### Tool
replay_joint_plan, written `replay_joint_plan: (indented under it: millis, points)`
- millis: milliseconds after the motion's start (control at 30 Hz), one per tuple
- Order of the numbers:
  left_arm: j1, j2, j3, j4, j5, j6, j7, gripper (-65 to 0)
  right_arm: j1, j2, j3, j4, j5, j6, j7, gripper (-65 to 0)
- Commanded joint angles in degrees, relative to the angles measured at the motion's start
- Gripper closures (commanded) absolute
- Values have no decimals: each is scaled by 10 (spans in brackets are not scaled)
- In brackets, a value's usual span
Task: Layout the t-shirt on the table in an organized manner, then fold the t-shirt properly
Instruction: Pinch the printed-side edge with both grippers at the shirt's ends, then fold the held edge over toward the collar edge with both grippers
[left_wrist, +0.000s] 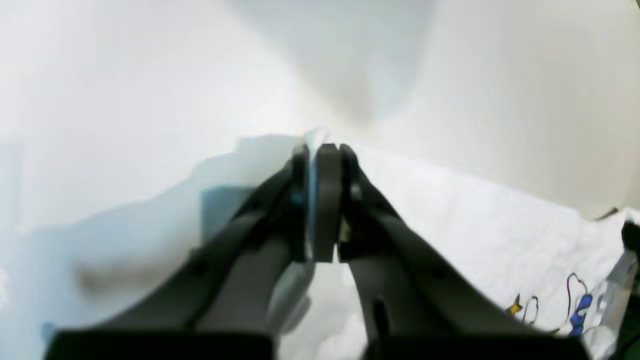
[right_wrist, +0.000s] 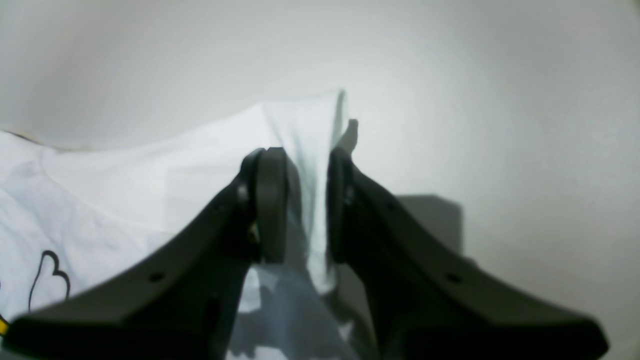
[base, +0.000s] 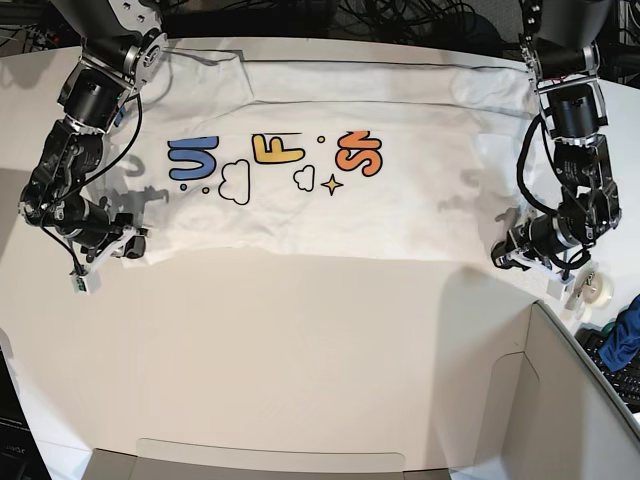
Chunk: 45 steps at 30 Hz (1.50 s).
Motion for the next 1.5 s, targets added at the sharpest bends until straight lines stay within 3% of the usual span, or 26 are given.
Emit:
replay_joint_plan:
  millis: [0,100,267,767,1067,1300,1467]
  points:
    - [-10,-12,-4,21,-7,-3,-8,0,17,8,-14,11,8,10,10,-121]
    - [-7,-14,-4,41,-7,-3,-7,0,18,17,-38,36,7,10,10,-105]
    - [7,-15,-1,70,-7,-4,-6,0,13,19,-66,80,4,10,8,0]
    - [15,-15,-4,84,-8,-5,-6,0,3,17,-63,84,4,10,10,0]
    - [94,-37,-7,228,-9,-5,-6,0,-78,20,-62,222,4,10,10,0]
    - [174,-43,-74,322,-9,-5,-6,0,-140,37,-60,298,4,10,10,0]
    - [233,-44,-126,365,-9,-5,-6,0,-188,42,-11,333,4,10,10,0]
